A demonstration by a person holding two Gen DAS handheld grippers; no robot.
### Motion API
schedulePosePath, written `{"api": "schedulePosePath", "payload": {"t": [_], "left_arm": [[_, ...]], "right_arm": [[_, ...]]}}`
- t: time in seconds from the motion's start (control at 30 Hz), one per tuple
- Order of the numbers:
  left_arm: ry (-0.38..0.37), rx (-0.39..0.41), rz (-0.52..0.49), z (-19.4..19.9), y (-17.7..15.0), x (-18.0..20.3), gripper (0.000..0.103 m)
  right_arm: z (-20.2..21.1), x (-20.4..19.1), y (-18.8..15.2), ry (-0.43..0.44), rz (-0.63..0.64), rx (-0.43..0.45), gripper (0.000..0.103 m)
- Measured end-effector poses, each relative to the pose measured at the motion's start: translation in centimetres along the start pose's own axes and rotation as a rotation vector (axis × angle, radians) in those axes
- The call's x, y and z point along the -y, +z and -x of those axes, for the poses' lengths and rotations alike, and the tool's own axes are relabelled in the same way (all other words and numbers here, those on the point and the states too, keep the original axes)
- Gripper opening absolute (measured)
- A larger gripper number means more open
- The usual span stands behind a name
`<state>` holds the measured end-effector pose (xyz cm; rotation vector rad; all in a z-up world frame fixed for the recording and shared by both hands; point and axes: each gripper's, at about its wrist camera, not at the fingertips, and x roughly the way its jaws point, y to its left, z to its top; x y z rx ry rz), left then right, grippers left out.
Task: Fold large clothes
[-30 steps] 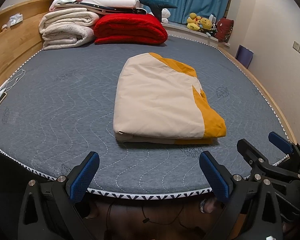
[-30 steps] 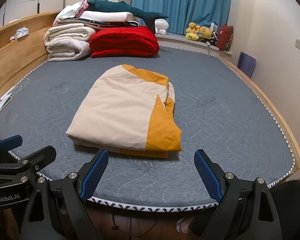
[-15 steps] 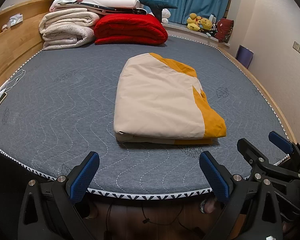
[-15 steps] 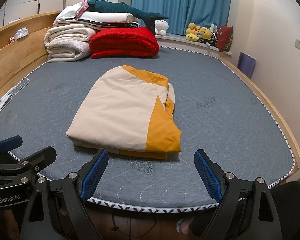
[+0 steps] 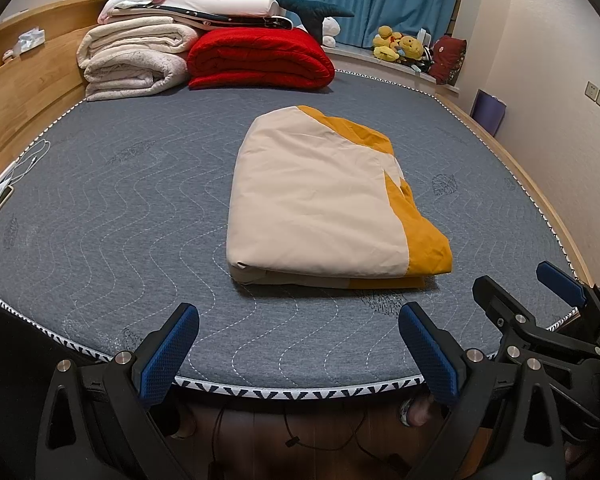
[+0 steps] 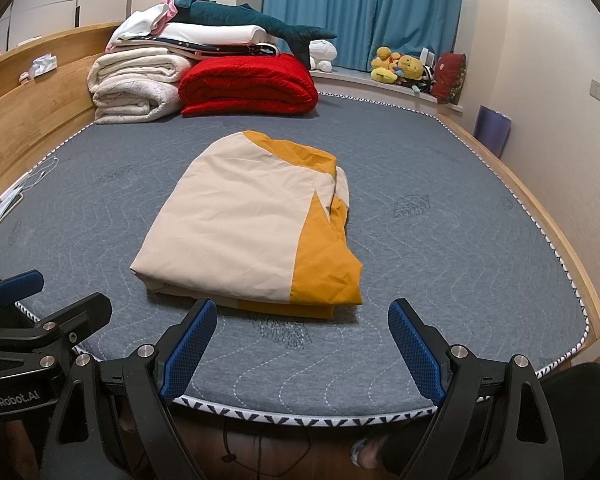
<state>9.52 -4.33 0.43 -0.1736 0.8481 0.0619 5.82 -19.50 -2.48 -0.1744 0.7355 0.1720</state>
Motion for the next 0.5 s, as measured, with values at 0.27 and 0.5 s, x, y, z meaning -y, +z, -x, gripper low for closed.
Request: {"api": "schedulePosePath", "payload": {"t": [0.27,0.5], "left_arm": [[-0.005,-0.005,0.003,-0.07,-0.01,-0.13,0.1],[-0.008,-0.011,0.003,-0.19,0.07,-0.38,0.1]], "right_arm": [[-0.02,-0.02,-0.01,-0.001,0.0,0.0,0.088],[0.03,-0.13,-0.01,-0.002,0.0,-0.001,0.088]]}}
